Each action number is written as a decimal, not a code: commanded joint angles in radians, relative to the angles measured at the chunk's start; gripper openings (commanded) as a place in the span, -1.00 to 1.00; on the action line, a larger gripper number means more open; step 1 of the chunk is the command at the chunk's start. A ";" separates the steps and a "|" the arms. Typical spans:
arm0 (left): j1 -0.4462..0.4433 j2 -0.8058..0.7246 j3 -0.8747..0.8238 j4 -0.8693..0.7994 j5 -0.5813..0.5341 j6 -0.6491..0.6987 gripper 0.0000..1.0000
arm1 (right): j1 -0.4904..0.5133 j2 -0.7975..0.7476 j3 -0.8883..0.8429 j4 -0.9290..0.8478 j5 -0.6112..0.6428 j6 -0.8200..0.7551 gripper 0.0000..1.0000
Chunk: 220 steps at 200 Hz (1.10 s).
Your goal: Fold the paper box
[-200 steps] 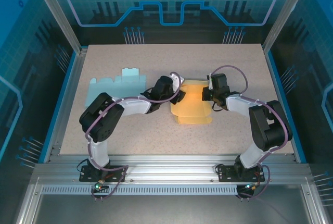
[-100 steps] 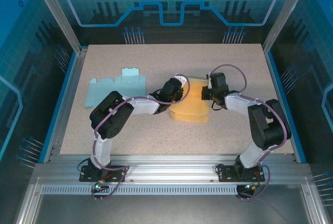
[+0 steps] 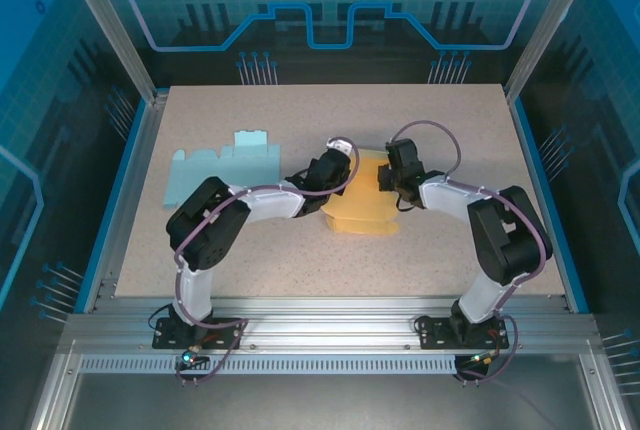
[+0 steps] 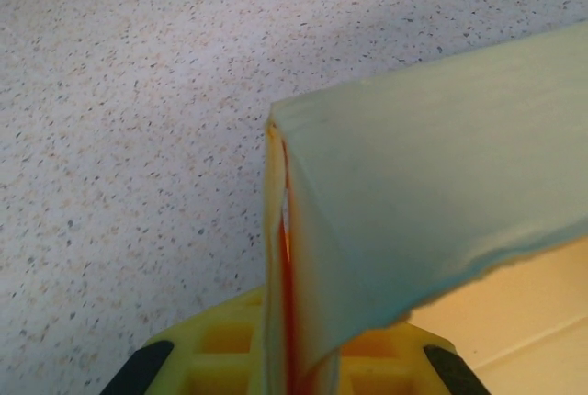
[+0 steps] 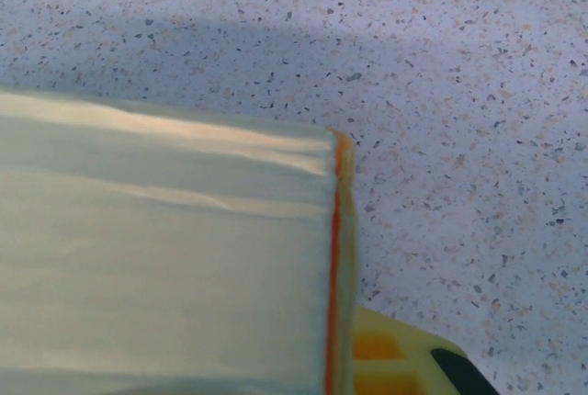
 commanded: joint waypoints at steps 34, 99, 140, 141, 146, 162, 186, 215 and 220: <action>-0.023 -0.130 0.008 -0.180 0.103 -0.155 -0.88 | 0.059 0.006 0.025 -0.073 0.145 0.012 -0.54; -0.023 -0.111 0.072 -0.356 0.124 -0.227 -0.88 | 0.095 0.007 0.061 -0.228 0.280 0.073 -0.56; -0.021 -0.098 0.079 -0.366 0.126 -0.263 -0.90 | 0.115 0.063 0.133 -0.375 0.411 0.134 -0.73; -0.022 -0.099 0.079 -0.366 0.126 -0.265 -0.90 | 0.116 0.064 0.136 -0.378 0.413 0.135 -0.73; -0.023 -0.100 0.080 -0.367 0.125 -0.266 -0.90 | 0.118 0.074 0.145 -0.399 0.429 0.146 -0.74; -0.022 -0.101 0.081 -0.370 0.119 -0.271 -0.90 | 0.123 0.101 0.177 -0.455 0.468 0.181 -0.81; -0.022 -0.103 0.081 -0.368 0.113 -0.277 -0.90 | 0.131 0.121 0.189 -0.477 0.492 0.205 -1.00; -0.023 -0.102 0.079 -0.359 0.104 -0.293 -0.91 | 0.140 0.139 0.204 -0.544 0.556 0.280 -1.00; -0.022 -0.101 0.079 -0.358 0.103 -0.295 -0.91 | 0.140 0.144 0.208 -0.560 0.569 0.296 -1.00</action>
